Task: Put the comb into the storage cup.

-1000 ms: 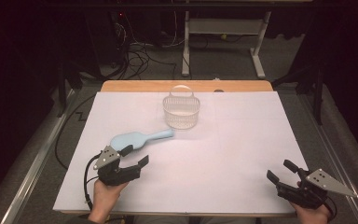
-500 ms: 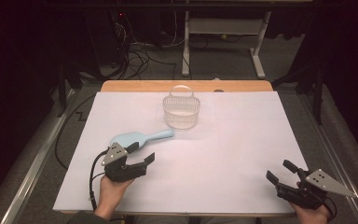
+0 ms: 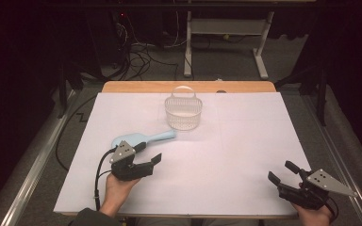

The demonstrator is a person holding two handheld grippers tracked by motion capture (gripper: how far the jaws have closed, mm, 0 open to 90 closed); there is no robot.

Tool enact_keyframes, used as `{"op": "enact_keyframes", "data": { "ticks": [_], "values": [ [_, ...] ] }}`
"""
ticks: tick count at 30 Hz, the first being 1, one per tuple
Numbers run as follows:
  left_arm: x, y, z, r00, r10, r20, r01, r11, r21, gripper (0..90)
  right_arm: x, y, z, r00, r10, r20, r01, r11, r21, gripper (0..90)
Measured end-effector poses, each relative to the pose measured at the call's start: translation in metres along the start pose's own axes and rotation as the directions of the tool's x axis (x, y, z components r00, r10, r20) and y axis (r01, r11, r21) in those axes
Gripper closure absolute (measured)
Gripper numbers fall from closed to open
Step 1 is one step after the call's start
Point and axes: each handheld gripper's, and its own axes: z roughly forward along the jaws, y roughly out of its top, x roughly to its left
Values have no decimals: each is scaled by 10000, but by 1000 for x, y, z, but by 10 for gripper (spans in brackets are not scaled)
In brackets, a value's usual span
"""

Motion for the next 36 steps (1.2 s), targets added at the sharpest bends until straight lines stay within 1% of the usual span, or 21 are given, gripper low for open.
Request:
{"op": "enact_keyframes", "data": {
  "ticks": [3,7,12,18,22,27,32,34,36],
  "values": [
    [0,1,3,10000,19,-21,-19,10000,24,238,0,0,0,10000,-3,-4,3,10000,-9,237],
    [0,4,8,10000,33,29,-34,9998,180,239,1,0,1,10000,-12,2,12,10000,-10,237],
    [0,7,12,10000,64,1,-64,9999,145,240,1,1,1,10000,-3,3,3,10000,-3,238],
    [0,11,19,9999,77,-72,-75,9997,237,240,1,0,1,10000,-4,-12,4,10000,2,238],
    [0,14,25,9999,156,-70,-153,9994,321,241,0,1,1,10000,2,-11,-2,10000,-8,238],
    [0,16,32,9999,145,-53,-143,9992,371,241,0,1,1,10000,0,-7,0,10000,-42,238],
    [2,21,38,9998,157,-116,-152,9990,411,241,1,1,1,10000,-4,-31,3,10000,-36,238],
    [3,23,40,9999,93,-142,-87,9992,387,241,0,1,1,10000,-15,-23,15,10000,-65,239],
    [4,25,43,9997,116,-196,-107,9987,498,241,0,1,1,10000,10,-23,-10,10000,-66,239]
  ]
}}
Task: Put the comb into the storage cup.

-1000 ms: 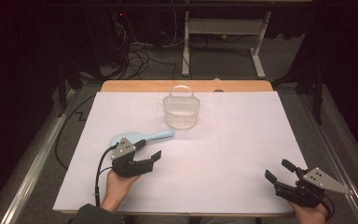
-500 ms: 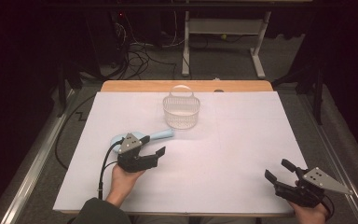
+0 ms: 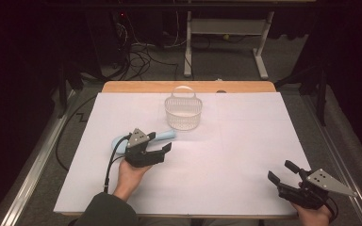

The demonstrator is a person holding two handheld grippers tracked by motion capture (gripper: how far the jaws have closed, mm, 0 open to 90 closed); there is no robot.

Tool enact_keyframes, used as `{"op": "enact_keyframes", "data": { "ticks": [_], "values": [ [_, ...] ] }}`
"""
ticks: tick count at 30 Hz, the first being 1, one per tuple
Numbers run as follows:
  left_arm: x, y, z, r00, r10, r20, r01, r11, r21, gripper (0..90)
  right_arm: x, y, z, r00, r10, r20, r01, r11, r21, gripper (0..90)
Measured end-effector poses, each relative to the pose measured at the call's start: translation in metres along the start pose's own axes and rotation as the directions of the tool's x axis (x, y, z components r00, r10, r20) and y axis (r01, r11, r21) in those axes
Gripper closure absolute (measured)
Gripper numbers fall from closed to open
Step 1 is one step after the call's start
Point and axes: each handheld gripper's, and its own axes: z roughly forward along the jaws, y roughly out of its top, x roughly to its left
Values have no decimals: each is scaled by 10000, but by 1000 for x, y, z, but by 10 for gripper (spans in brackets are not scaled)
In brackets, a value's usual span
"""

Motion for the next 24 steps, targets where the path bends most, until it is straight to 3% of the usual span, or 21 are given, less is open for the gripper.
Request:
{"op": "enact_keyframes", "data": {
  "ticks": [9,24],
  "values": [
    [6,12,8,9992,-321,-255,325,9993,186,241,0,0,0,10000,1,35,-1,10000,-41,240],
    [14,42,19,9974,-237,-678,294,9960,850,243,-1,0,-1,10000,30,38,-30,9999,-102,241]
  ]
}}
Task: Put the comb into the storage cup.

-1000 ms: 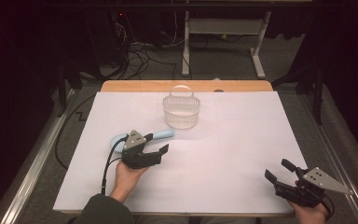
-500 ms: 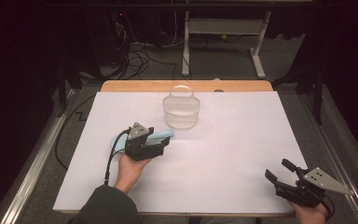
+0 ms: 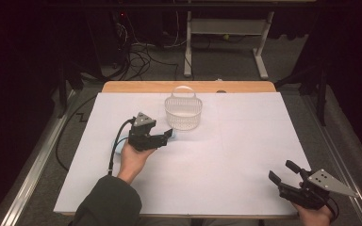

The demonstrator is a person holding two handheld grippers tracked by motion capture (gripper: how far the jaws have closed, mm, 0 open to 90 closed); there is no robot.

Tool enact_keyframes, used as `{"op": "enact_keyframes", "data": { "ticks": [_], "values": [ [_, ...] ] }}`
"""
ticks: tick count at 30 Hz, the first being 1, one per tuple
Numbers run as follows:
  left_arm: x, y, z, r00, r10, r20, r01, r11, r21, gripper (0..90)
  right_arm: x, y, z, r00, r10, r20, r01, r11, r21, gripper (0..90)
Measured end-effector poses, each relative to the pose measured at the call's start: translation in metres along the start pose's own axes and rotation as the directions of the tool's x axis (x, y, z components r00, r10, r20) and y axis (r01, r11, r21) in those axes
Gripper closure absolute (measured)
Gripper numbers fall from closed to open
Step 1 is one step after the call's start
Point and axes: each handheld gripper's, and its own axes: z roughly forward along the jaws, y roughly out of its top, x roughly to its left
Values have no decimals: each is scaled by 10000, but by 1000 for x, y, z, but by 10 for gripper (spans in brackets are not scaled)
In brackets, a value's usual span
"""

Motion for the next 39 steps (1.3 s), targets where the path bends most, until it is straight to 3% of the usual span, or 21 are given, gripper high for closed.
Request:
{"op": "enact_keyframes", "data": {
  "ticks": [8,11,14,18,20,24,29,30,35,37,39],
  "values": [
    [6,13,9,9993,-247,-277,263,9979,588,299,0,0,0,10000,-10,-29,10,10000,18,241],
    [9,19,13,9990,-369,-266,400,9915,1236,358,0,0,0,10000,-20,-41,20,10000,20,241],
    [11,24,18,9982,-514,-295,553,9867,1530,359,0,0,0,10000,-16,-44,16,10000,11,242],
    [13,31,23,9967,-577,-569,686,9749,2120,393,0,0,0,10000,-28,-50,28,10000,-1,242],
    [15,33,26,9946,-830,-623,953,9683,2309,394,1,0,0,10000,-13,-52,13,10000,-8,242],
    [18,36,34,9905,-951,-991,1210,9455,3023,442,0,0,0,10000,-41,-46,41,10000,-22,242],
    [20,40,43,9882,-1090,-1079,1403,9262,3500,470,1,0,0,10000,-36,-55,36,10000,-25,243],
    [21,40,45,9868,-1176,-1115,1502,9220,3569,510,1,0,0,10000,-37,-54,37,10000,-23,243],
    [27,40,54,9822,-1375,-1283,1779,9001,3978,512,1,0,0,10000,-36,-64,36,10000,-40,243],
    [28,41,57,9802,-1423,-1374,1865,8963,4024,570,0,0,0,10000,-41,-68,41,10000,-34,243],
    [30,42,60,9787,-1498,-1405,1954,8895,4130,572,0,0,0,10000,-45,-71,45,10000,-39,244]
  ]
}}
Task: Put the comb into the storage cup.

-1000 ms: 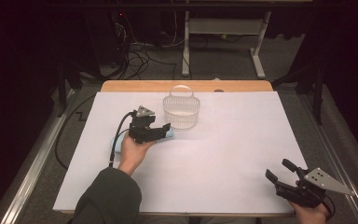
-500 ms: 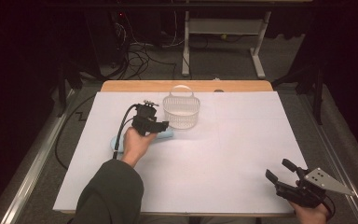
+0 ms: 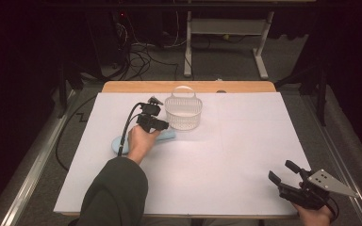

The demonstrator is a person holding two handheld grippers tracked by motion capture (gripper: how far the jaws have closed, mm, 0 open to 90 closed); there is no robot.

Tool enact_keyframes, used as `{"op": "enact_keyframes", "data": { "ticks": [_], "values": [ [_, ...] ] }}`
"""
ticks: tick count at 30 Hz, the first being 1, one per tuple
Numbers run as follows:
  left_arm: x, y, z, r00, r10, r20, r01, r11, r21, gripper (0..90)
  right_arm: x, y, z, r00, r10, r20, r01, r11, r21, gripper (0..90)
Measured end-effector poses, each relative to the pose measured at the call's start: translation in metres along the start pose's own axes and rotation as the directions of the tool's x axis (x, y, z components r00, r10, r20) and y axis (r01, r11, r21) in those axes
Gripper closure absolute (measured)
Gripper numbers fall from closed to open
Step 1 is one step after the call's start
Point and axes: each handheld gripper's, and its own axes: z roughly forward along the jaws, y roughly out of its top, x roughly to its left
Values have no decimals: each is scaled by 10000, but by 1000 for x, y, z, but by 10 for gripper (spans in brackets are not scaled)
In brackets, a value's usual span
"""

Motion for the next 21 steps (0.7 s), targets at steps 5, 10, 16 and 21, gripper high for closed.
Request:
{"op": "enact_keyframes", "data": {
  "ticks": [5,10,16,21],
  "values": [
    [0,3,9,9999,-96,-76,98,9993,348,653,0,0,0,10000,-24,-7,24,10000,6,244],
    [2,4,17,9997,-238,-16,238,9980,585,687,0,0,-1,10000,-6,-1,6,10000,-11,244],
    [1,5,22,9995,-306,43,303,9973,665,742,0,0,-1,10000,-39,20,39,10000,30,245],
    [1,4,23,9992,-322,252,303,9970,716,802,0,0,-1,10000,-49,20,49,10000,27,245]
  ]
}}
